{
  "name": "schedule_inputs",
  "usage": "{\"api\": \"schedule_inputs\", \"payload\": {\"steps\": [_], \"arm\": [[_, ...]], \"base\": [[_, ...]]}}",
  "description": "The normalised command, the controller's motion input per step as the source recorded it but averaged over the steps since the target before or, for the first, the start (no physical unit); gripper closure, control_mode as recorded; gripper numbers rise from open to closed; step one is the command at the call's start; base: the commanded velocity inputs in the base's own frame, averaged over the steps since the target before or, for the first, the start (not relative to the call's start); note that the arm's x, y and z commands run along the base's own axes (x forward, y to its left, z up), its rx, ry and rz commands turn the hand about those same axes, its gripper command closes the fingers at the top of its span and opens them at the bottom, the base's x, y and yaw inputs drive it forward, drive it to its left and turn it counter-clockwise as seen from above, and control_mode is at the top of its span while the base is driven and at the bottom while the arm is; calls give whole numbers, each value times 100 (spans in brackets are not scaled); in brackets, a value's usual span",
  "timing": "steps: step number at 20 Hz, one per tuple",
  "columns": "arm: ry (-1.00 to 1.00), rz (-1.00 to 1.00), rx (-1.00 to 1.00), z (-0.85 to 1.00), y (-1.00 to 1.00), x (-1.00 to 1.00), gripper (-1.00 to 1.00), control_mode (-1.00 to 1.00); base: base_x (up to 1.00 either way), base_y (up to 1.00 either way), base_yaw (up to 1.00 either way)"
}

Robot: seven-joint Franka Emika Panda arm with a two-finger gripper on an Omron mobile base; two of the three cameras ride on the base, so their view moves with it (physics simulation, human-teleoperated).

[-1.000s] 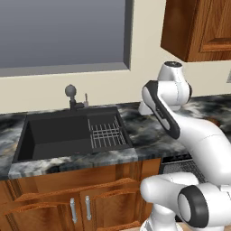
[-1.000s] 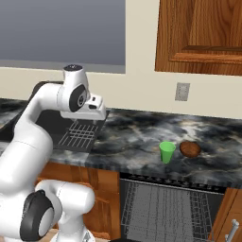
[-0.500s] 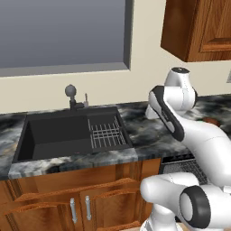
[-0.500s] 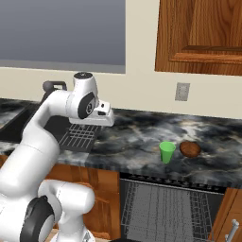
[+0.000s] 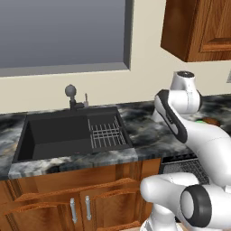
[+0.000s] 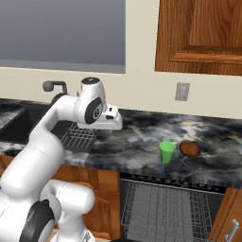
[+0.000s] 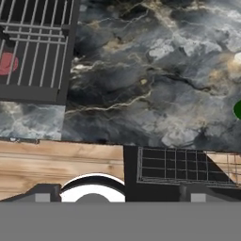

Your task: Pick up the cup and bowl from the counter, place them in the dishwasher, and close the dishwasher door.

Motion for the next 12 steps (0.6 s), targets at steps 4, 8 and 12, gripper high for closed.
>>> {"api": "schedule_inputs", "payload": {"steps": [4, 8, 12], "arm": [[0, 0, -6, -13, -29, 0, -100, -100], [0, 0, -5, -10, -31, 0, -100, -100], [0, 0, -2, -8, -29, 0, -100, -100]], "base": [[0, 0, 0], [0, 0, 0], [0, 0, 0]]}}
